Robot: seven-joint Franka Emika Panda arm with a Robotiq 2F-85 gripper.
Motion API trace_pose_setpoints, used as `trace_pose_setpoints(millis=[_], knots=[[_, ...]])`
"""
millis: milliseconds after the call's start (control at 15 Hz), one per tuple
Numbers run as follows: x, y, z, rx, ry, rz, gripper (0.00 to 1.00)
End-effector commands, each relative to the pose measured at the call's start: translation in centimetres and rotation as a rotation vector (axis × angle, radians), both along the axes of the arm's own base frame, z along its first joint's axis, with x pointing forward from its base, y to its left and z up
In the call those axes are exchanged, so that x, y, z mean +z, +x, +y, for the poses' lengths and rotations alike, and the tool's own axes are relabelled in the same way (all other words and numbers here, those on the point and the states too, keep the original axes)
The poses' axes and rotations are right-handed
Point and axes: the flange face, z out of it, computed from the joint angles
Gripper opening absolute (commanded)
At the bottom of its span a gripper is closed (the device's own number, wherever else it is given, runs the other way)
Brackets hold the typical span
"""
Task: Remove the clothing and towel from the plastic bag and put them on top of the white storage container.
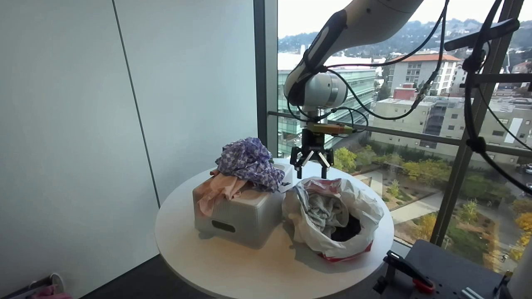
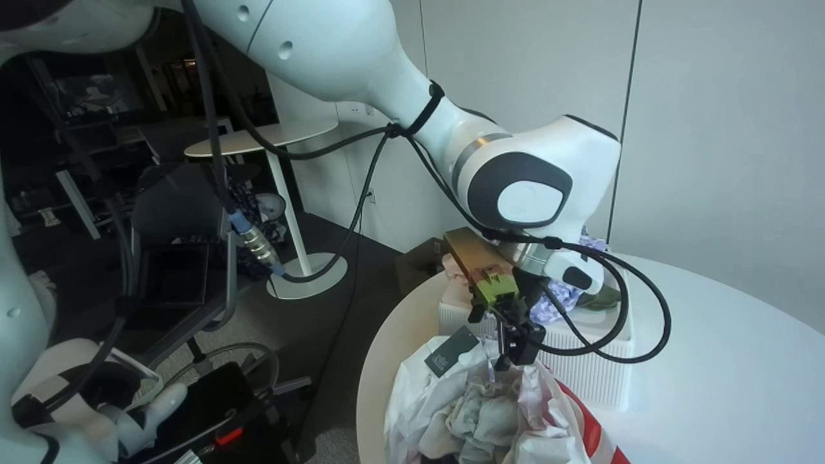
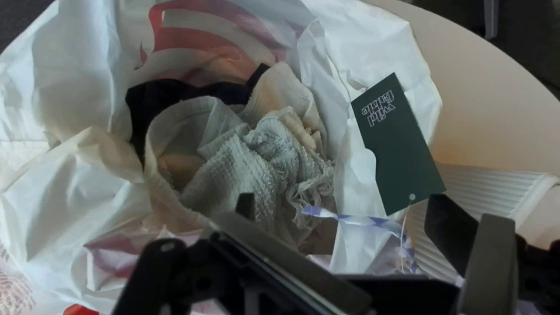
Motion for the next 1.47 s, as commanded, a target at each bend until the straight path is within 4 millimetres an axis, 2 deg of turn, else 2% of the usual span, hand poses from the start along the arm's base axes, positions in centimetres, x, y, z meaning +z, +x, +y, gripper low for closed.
trace_pose_setpoints(millis=[0,267,467,800,1067,1133,1200,1400], knots=[[-2.7,-0.7,-2.6,-0.139,0.005,-0.014,1.0],[-6.7,-1.9,-5.5,-0.282,0.027,0.035,1.0],[-9.0,-2.3,-6.3,-0.33,0.044,0.057,1.0],[-11.2,-0.5,-6.8,-0.368,-0.027,0.046,1.0],[-13.6,0.3,-7.9,-0.42,-0.034,0.086,1.0],[-14.1,0.4,-8.1,-0.429,-0.035,0.095,0.75],[-14.4,0.5,-8.3,-0.432,-0.03,0.103,0.74],[-14.2,0.7,-8.8,-0.456,-0.037,0.107,0.5]])
